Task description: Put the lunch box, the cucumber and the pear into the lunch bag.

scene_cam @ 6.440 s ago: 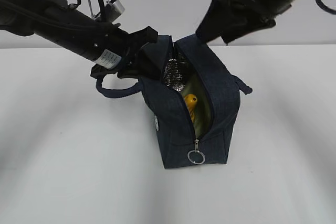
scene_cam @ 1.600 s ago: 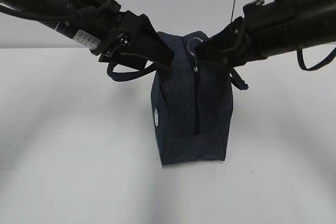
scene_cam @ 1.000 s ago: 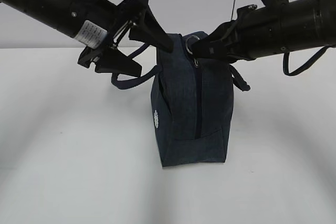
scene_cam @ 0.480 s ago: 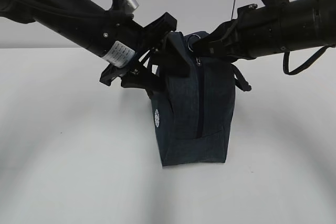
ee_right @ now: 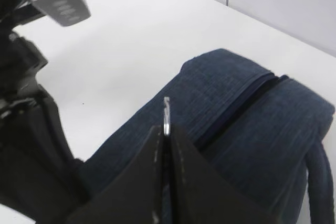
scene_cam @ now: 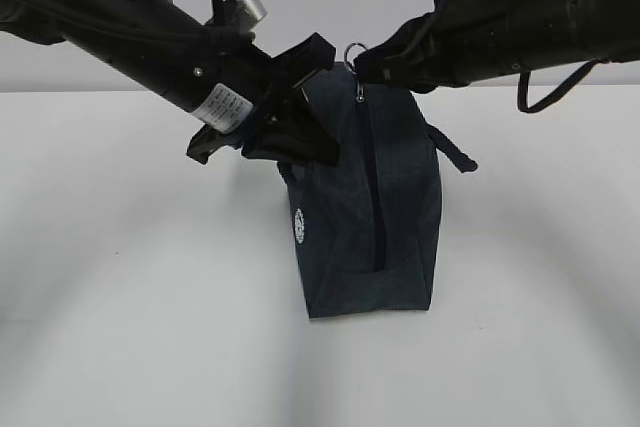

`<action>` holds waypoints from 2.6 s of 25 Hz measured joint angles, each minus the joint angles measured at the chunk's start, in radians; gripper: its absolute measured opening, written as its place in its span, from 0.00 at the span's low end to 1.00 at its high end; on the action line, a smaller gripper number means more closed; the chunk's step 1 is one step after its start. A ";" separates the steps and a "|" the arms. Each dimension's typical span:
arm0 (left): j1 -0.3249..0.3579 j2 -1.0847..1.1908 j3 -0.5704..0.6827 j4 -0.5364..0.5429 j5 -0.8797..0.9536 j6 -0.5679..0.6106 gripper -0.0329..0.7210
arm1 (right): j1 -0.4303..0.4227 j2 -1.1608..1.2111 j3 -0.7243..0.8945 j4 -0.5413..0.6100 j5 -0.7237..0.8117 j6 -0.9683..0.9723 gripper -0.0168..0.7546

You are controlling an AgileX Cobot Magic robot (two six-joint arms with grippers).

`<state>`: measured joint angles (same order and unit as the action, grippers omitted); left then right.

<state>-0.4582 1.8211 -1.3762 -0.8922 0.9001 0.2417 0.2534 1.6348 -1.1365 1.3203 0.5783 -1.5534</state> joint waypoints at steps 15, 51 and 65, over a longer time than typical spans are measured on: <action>0.001 0.000 0.000 0.061 0.097 0.046 0.09 | -0.100 0.383 -0.425 -0.004 0.052 0.012 0.00; 0.110 -0.094 -0.233 0.115 0.029 -0.053 0.70 | -0.152 0.688 -0.875 -0.311 0.369 0.308 0.00; 0.110 0.336 -0.521 0.150 -0.012 -0.076 0.61 | -0.152 0.688 -0.875 -0.312 0.378 0.310 0.00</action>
<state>-0.3484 2.1568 -1.8972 -0.7422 0.8886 0.1659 0.1016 2.3226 -2.0112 1.0078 0.9567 -1.2432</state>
